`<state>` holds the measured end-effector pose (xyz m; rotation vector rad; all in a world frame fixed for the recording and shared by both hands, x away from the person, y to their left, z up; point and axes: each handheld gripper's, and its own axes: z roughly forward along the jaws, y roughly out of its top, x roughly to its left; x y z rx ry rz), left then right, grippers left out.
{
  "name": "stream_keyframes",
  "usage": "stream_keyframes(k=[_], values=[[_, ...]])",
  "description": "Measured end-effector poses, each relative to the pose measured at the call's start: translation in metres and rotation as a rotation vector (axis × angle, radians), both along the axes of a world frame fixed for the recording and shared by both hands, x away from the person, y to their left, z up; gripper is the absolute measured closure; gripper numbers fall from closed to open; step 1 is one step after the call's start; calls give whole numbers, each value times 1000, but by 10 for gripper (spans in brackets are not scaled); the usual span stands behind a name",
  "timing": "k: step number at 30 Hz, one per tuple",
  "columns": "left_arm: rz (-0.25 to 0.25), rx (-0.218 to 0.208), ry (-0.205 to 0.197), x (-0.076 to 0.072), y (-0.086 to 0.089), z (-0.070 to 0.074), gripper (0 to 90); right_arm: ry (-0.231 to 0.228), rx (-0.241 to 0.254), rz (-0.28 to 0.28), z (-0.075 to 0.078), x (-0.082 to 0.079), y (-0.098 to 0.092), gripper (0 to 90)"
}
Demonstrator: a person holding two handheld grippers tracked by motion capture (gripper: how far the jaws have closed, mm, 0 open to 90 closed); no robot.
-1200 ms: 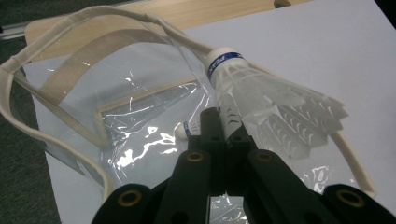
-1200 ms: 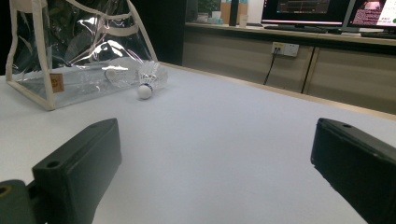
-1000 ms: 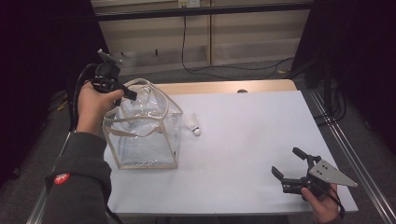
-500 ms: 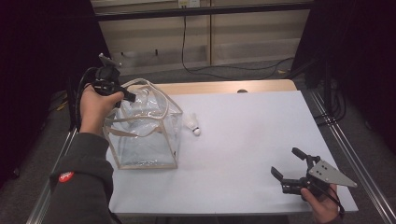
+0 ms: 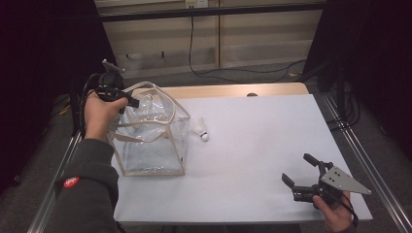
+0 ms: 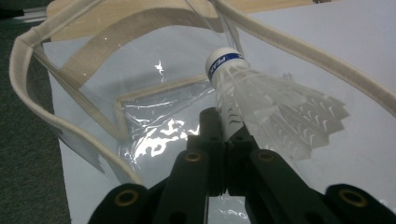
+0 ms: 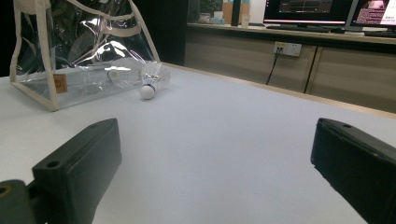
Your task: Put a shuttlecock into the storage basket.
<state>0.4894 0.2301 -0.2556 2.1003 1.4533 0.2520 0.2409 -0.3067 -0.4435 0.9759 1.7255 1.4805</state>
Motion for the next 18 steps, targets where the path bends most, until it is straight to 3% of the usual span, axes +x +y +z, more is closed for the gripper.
stream_keyframes(k=[3, 7, 18], values=[[23, -14, -3, 0, 2, -1, 822, 0, 1, -1, 0, 0, 0, 17], [7, -30, 2, -2, 0, 0, 811, 0, -1, 3, 0, 0, 0, 17], [-45, -56, 6, -8, -11, 9, 670, -5, -3, 1, 0, -1, 0, 18]])
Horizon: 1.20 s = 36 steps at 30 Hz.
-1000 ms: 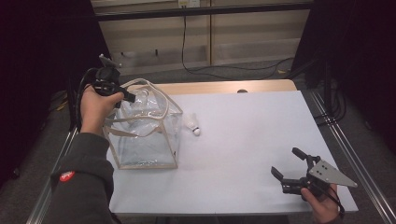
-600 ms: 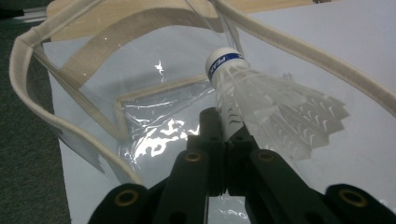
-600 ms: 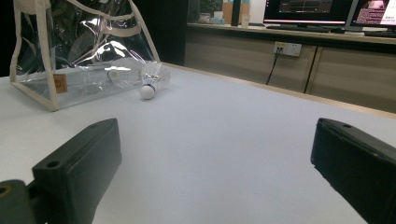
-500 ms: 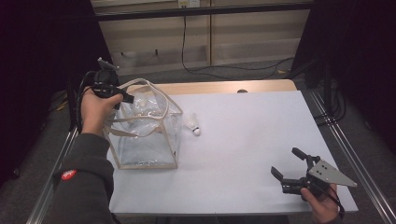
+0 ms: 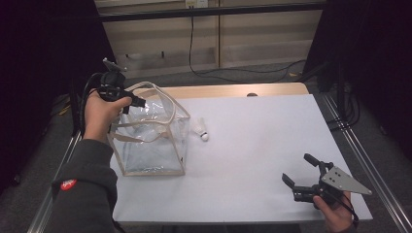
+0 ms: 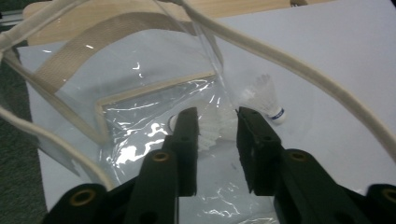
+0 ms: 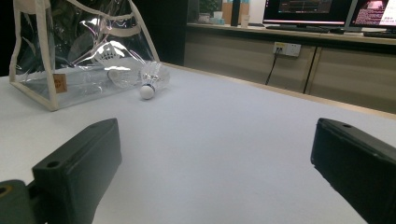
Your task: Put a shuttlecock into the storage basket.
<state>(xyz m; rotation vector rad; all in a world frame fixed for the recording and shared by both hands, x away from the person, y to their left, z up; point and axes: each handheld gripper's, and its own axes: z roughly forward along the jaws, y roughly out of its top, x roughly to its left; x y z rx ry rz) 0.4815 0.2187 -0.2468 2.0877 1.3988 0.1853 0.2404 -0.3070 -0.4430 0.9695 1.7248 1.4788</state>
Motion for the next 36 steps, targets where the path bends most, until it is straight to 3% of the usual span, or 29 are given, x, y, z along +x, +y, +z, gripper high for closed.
stream_keyframes(k=[18, 36], values=[[-103, -31, 18, -9, -22, 8, 448, -1, -1, -3, 0, 0, 0, 17], [-172, -75, 8, -19, -39, 18, 355, -3, -1, 0, 0, 0, 0, 18]])
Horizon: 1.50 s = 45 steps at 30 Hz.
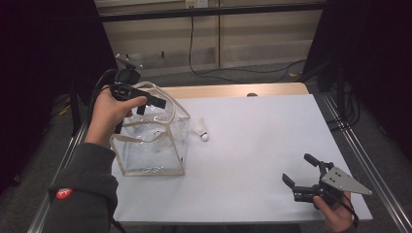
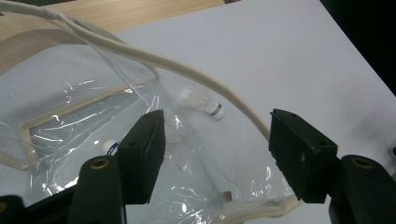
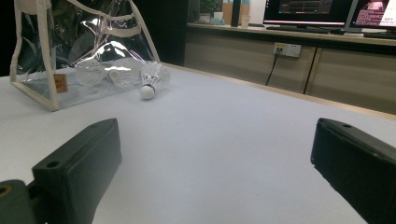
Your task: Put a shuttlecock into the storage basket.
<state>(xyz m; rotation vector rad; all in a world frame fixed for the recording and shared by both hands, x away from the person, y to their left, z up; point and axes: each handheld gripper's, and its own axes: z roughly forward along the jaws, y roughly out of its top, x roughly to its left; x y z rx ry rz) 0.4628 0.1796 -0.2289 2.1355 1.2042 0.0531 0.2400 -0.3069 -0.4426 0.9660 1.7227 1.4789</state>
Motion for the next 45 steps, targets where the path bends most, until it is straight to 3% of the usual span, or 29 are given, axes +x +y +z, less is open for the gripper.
stream_keyframes(k=[19, 45], values=[[-53, -6, -10, -8, -24, 5, 245, 4, 3, 0, 0, -1, 1, 17], [-133, -30, -21, -17, -61, 2, 190, -1, 0, 2, 0, 0, 1, 17]])
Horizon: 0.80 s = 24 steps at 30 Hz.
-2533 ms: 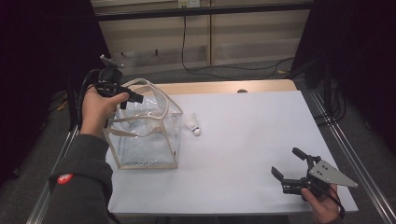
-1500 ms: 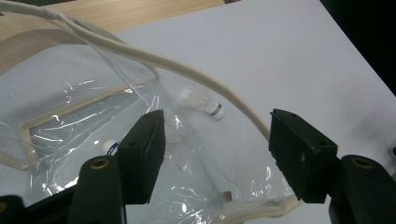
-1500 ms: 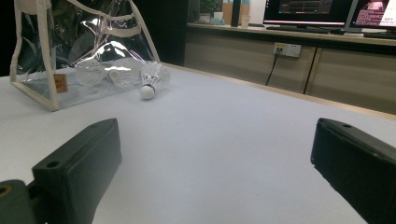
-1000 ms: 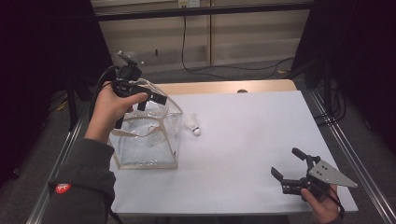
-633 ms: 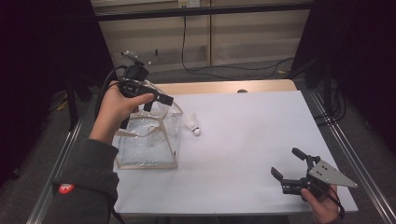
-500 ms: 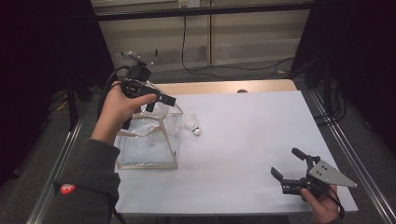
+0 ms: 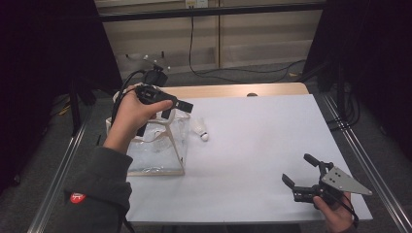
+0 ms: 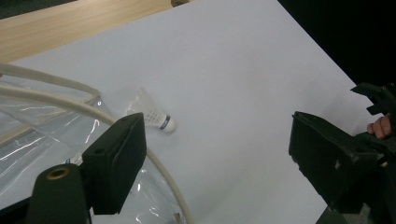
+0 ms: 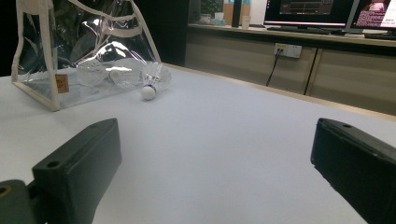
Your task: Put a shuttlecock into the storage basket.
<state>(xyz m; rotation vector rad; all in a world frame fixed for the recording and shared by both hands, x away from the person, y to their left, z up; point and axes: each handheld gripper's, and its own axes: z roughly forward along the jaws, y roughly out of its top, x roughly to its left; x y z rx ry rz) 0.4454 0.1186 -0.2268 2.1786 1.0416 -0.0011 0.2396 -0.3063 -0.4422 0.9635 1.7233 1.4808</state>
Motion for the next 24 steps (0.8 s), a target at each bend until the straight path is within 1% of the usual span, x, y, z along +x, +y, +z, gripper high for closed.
stream_keyframes(k=[5, 9, 10, 13, 24], values=[[-18, -3, 0, -1, -7, -2, 183, 1, 4, 2, 0, 0, 0, 17], [-27, -17, 1, -4, -14, -3, 176, 0, 1, 1, 0, 0, 0, 17], [-38, -14, 4, -4, -15, -3, 176, -1, 1, 0, 0, 0, 0, 17], [-48, -18, 3, -5, -20, -4, 176, 0, 3, 5, 0, 0, 0, 17], [-71, -24, 14, -8, -33, -12, 172, 2, 4, 2, 0, 0, 0, 17]])
